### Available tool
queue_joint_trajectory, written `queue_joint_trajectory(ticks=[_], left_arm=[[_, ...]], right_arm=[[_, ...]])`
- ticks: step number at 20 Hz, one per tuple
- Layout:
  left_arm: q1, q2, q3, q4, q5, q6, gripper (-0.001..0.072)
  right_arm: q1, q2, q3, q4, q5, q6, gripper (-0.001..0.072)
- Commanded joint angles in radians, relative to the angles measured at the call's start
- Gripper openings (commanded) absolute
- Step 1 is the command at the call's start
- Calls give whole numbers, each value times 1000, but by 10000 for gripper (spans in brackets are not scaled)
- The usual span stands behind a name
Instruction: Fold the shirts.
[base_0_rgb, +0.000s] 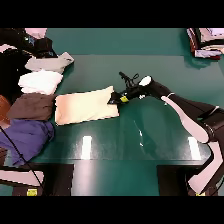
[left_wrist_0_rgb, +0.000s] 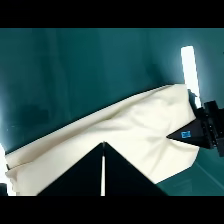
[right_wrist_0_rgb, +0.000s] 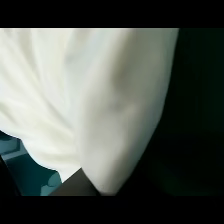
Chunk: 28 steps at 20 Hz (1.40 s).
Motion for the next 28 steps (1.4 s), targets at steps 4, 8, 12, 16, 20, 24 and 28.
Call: queue_joint_trajectory(ticks=[4, 8, 12, 16, 20, 24, 28], left_arm=[[-37, 1, 0, -102, -38, 18, 20], [-144, 1, 0, -101, 8, 36, 20], [-230, 1, 0, -100, 78, 36, 21], [-283, 1, 0, -100, 117, 35, 21], [-300, 1, 0, -102, 137, 35, 21], [-300, 0, 0, -100, 135, 35, 21], [-300, 0, 0, -99, 137, 36, 21]], right_arm=[[-167, 209, -43, -211, 2, 49, 12], [-483, 459, -213, -255, -11, 60, 12], [-887, 660, -374, -255, -13, 59, 12], [-1281, 806, -537, -255, -85, 59, 12], [-1550, 852, -639, -285, -90, 55, 12], [-1586, 852, -648, -431, -56, 55, 16], [-1571, 852, -572, -675, 28, 55, 412]])
